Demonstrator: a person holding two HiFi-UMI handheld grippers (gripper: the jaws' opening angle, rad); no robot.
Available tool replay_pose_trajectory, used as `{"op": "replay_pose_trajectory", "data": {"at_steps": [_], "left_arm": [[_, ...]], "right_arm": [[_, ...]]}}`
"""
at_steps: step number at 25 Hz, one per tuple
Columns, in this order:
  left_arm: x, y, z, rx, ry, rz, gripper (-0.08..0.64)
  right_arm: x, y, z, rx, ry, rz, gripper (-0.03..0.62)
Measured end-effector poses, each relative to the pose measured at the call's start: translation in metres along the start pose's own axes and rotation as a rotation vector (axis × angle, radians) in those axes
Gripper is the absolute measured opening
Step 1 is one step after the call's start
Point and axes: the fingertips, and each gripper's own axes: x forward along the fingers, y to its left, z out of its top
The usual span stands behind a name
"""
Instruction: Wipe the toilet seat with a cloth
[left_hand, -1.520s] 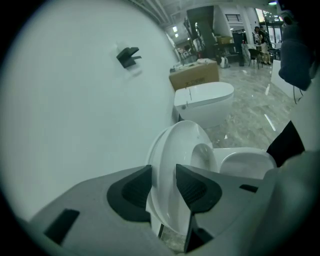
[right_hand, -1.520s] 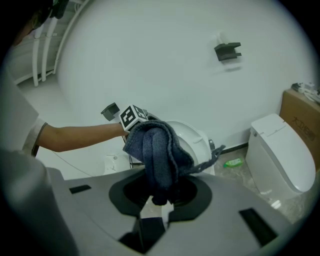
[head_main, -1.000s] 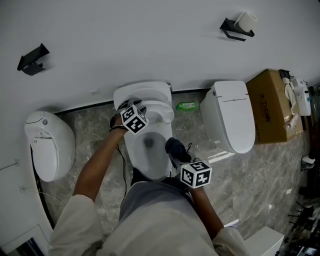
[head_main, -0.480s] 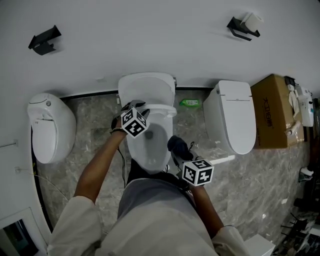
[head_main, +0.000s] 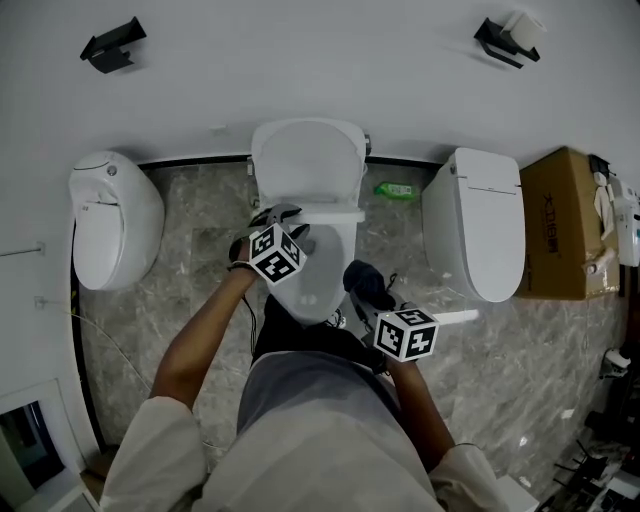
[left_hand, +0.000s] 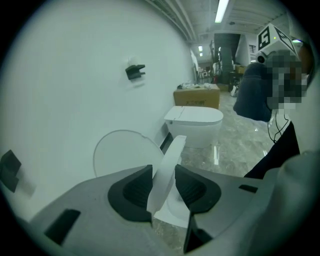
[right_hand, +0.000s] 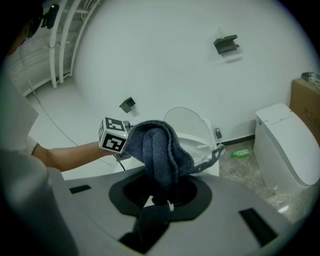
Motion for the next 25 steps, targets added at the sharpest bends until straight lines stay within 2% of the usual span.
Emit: {"op": "replay_pose_trajectory", "data": {"at_steps": [6,11,18,21,25], "left_arm": [[-0.008,-0.057,-0.023,0.032,0.026,-0.044,0.132],[-0.011,-0.108,-0.050,0.057,0.071,-0.119,0.137],[-0.005,-0.155,-0.079,0.035,0.090,-0.224,0.147],[-0.003,-0.170,-0.086,-0.047,0.064,-0.292,0.150],[-0.004,-0.179,-0.092,-0.253,-0.011,-0.363,0.150]], "right_arm": [[-0.010,-0.003,-0.016,-0.010,0.023,0.013,0.071],[-0.013,-0.004,-0.030,-0.023,0.048,0.019,0.071],[-0.013,-0.018,-0.051,-0.020,0.102,0.001,0.071],[-0.009,-0.021,-0.064,-0.016,0.140,0.004,0.071],[-0.003,-0.020,-0.078,-0.021,0.176,0.012,0.071]]}}
